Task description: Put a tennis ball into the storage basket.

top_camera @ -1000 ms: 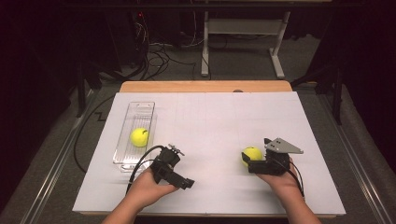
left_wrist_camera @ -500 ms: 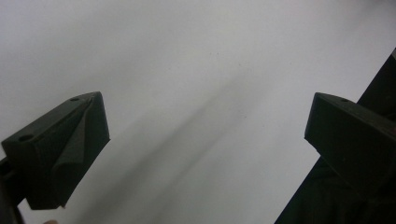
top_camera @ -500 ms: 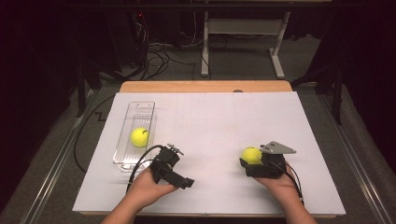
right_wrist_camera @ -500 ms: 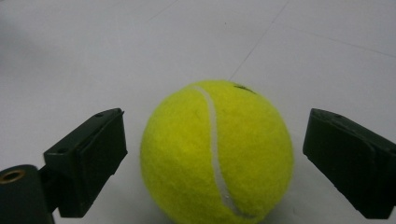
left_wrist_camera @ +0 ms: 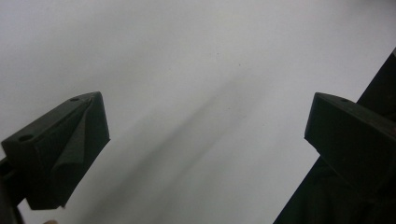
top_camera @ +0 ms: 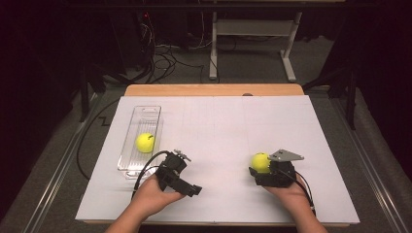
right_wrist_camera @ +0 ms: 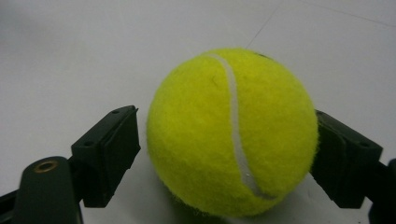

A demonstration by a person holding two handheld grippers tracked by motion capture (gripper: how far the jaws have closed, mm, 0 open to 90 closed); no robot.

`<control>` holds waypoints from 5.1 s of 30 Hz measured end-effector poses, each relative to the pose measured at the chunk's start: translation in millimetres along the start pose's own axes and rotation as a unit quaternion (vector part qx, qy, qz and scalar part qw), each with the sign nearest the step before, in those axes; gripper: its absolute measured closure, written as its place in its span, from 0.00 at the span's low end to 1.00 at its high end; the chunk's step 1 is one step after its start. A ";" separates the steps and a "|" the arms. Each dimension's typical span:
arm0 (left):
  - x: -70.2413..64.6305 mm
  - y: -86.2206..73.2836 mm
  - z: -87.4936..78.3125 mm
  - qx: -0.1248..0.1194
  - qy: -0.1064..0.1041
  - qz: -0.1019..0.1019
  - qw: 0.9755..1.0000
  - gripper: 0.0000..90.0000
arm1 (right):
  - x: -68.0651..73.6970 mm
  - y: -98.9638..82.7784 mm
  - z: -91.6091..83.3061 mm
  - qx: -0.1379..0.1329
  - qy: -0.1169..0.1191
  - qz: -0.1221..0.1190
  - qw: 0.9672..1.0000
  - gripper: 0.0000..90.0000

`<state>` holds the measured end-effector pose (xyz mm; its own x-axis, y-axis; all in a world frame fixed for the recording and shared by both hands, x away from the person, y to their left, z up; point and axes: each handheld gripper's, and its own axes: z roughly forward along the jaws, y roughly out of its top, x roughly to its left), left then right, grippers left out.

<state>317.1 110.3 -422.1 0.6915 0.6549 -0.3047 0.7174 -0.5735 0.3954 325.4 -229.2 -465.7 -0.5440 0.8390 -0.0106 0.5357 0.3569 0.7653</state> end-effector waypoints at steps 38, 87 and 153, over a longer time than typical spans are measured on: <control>-1.8 1.3 5.8 0.014 0.005 0.005 1.000 0.01 | -6.6 1.7 -15.9 -0.039 -0.001 0.023 0.999 0.30; -1.3 0.9 5.1 0.011 0.003 0.005 1.000 0.01 | 43.2 44.8 -4.8 -0.094 0.074 -0.030 0.992 0.30; -7.5 46.9 -19.4 0.092 -0.015 -0.008 0.996 0.01 | 92.5 25.6 15.2 -0.088 0.129 -0.065 0.986 0.30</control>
<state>343.9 88.1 -384.4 0.6806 0.6507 -0.3368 0.7292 -0.6461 0.2253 298.5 -136.3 -456.9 -0.7584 0.6510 0.0308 0.3427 0.3582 0.8685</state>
